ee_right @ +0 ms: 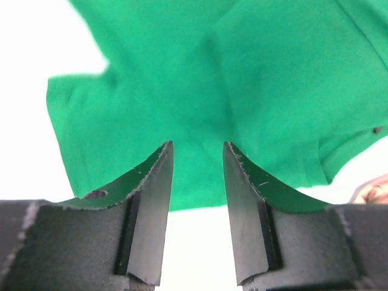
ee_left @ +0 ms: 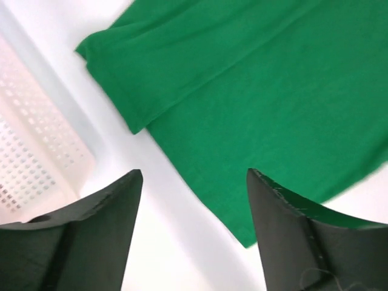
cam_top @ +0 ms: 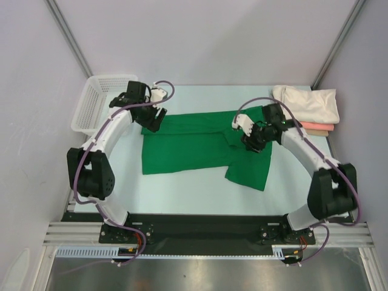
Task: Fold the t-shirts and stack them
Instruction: Fold the tshirt
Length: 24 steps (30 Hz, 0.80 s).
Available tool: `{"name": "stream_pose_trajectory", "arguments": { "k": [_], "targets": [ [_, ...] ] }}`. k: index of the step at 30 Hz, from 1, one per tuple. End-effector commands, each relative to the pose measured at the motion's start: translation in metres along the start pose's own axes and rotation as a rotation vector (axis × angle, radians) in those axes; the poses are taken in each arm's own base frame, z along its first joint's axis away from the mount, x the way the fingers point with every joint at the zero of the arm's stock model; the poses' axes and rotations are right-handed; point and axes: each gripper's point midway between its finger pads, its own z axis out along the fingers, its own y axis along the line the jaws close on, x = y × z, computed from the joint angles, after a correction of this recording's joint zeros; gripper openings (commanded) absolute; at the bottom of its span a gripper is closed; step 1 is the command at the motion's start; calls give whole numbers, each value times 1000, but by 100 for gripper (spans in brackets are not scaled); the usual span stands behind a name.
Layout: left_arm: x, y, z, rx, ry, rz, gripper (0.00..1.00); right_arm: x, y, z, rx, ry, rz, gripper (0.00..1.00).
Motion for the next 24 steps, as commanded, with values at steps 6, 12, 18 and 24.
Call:
{"name": "stream_pose_trajectory", "arguments": {
  "k": [6,12,18,24],
  "targets": [
    [-21,-42,-3,225,29,-167,99,74,81,-9,-160,5,-364,44],
    [-15,-73,1,324,55,-276,100,103,112,-10,-215,15,-495,45],
    [9,-74,17,302,117,-222,100,121,132,-11,-276,55,-544,44],
    [9,-57,14,218,118,-155,96,134,134,-14,-325,114,-545,42]
  ]
}}
